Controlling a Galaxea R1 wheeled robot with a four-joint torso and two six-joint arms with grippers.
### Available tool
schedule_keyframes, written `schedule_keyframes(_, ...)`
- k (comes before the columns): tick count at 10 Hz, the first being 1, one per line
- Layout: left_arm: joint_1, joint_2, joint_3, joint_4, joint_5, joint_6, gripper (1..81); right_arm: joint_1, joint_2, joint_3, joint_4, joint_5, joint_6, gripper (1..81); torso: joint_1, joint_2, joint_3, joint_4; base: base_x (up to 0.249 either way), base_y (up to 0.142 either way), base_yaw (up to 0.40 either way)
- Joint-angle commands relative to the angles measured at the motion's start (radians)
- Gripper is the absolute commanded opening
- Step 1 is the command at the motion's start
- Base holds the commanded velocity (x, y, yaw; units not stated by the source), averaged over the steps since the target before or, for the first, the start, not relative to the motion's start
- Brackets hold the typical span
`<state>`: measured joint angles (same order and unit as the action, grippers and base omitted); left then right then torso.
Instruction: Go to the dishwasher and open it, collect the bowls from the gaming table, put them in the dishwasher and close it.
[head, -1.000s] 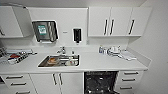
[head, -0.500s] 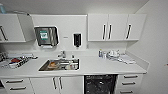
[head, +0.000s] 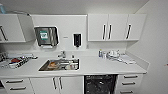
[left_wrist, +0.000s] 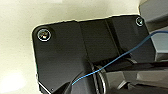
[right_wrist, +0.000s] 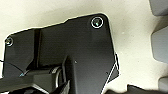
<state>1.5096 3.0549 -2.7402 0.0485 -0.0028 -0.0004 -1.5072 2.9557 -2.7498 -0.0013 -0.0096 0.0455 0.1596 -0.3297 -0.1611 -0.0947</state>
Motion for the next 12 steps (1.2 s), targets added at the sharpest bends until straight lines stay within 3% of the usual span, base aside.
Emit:
schedule_keyframes(1, -0.048, 0.015, -0.021, 0.01, 0.05, 0.007, 81.1, 0.046, 0.064, -0.097, 0.0, -0.05, 0.002, 81.1, 0.0, 0.0, 0.0, 0.0, 0.0, 0.0, 0.0)
schedule_keyframes(12, -0.048, 0.012, -0.021, 0.011, 0.05, 0.008, 81.1, 0.049, 0.068, -0.076, -0.005, -0.052, -0.003, 81.1, -0.001, 0.0, 0.001, 0.0, -0.025, 0.0, 0.0)
